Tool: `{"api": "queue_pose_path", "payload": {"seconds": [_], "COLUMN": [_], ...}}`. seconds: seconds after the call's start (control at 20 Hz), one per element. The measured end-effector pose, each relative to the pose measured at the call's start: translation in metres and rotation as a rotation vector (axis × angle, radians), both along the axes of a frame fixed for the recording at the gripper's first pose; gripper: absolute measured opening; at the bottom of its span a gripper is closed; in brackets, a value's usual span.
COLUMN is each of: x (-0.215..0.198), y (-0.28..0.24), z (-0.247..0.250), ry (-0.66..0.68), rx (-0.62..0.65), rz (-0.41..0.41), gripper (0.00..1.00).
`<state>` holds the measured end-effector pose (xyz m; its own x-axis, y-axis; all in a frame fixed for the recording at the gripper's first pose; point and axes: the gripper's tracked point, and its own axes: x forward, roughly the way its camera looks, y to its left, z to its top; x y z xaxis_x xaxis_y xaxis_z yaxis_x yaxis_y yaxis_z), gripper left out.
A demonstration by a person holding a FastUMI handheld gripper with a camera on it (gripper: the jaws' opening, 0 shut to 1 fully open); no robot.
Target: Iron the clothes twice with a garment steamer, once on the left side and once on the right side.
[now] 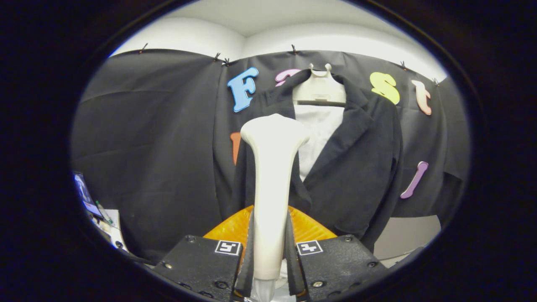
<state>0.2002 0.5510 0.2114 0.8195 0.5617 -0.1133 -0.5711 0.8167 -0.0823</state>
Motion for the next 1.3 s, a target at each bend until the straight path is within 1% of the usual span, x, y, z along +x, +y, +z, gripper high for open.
{"api": "queue_pose_path", "payload": {"seconds": [0.2,0.35,0.45,0.55,0.65,0.9,1.3], "x": [0.015,0.017,0.024,0.033,0.04,0.047,0.041], "y": [0.024,0.041,0.047,0.049,0.048,0.041,0.031], "z": [0.029,0.039,0.04,0.037,0.029,0.003,-0.03], "ry": [-0.036,-0.068,-0.083,-0.098,-0.086,-0.021,0.025], "rx": [0.007,-0.014,-0.029,-0.055,-0.072,-0.09,-0.134], "rz": [0.015,0.031,0.021,-0.008,-0.021,-0.023,-0.022], "gripper": [0.35,0.35,0.35,0.35,0.35,0.35,0.35]}}
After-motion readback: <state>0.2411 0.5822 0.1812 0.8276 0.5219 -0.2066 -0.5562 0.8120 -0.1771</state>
